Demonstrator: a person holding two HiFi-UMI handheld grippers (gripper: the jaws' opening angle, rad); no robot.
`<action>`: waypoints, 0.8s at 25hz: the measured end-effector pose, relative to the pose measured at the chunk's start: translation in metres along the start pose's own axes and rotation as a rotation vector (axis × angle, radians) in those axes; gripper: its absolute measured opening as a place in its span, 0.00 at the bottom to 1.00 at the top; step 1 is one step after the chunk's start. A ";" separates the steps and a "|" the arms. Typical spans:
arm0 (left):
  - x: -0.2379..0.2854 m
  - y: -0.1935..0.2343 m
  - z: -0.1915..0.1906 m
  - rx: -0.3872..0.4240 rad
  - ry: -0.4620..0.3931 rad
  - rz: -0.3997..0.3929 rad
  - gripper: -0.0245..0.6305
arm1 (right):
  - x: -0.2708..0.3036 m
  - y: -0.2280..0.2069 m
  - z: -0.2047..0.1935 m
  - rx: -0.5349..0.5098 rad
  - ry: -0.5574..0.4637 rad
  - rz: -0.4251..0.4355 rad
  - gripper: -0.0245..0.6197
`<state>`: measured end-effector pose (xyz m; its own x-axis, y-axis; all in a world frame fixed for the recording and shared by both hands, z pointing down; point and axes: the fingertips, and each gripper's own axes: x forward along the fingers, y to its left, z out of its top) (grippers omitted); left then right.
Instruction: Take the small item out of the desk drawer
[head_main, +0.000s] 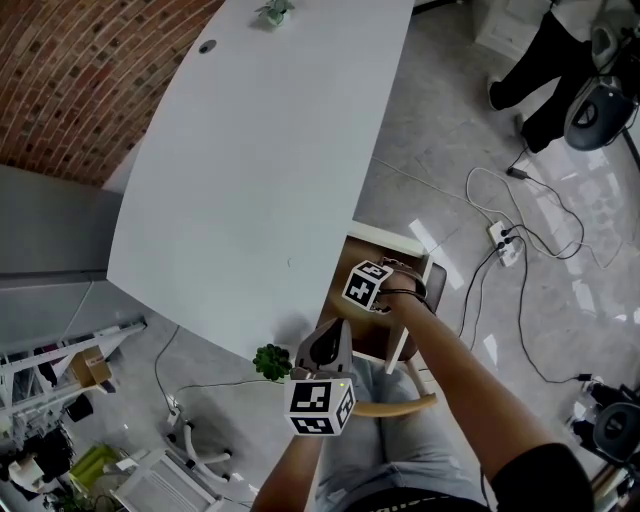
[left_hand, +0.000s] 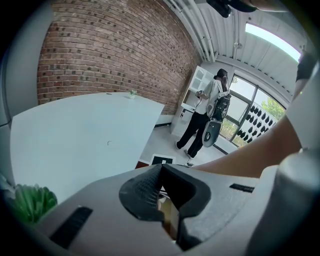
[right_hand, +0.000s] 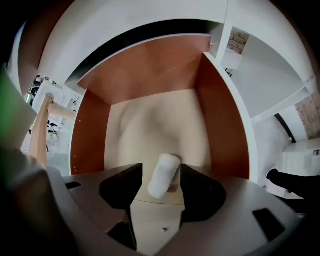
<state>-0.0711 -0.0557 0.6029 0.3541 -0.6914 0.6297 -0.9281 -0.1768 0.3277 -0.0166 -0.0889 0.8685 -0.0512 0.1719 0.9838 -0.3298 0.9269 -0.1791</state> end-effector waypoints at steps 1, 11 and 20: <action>0.001 0.000 0.000 0.000 0.000 -0.001 0.05 | 0.003 0.000 -0.001 0.006 0.013 0.008 0.39; 0.005 0.005 -0.001 -0.006 -0.003 -0.002 0.05 | 0.022 -0.001 -0.009 0.025 0.107 0.055 0.39; 0.008 0.008 -0.004 -0.014 -0.001 -0.011 0.05 | 0.035 -0.005 -0.013 0.053 0.151 0.064 0.37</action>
<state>-0.0757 -0.0601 0.6132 0.3643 -0.6899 0.6256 -0.9224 -0.1746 0.3446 -0.0042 -0.0831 0.9032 0.0667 0.2822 0.9570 -0.3794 0.8943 -0.2372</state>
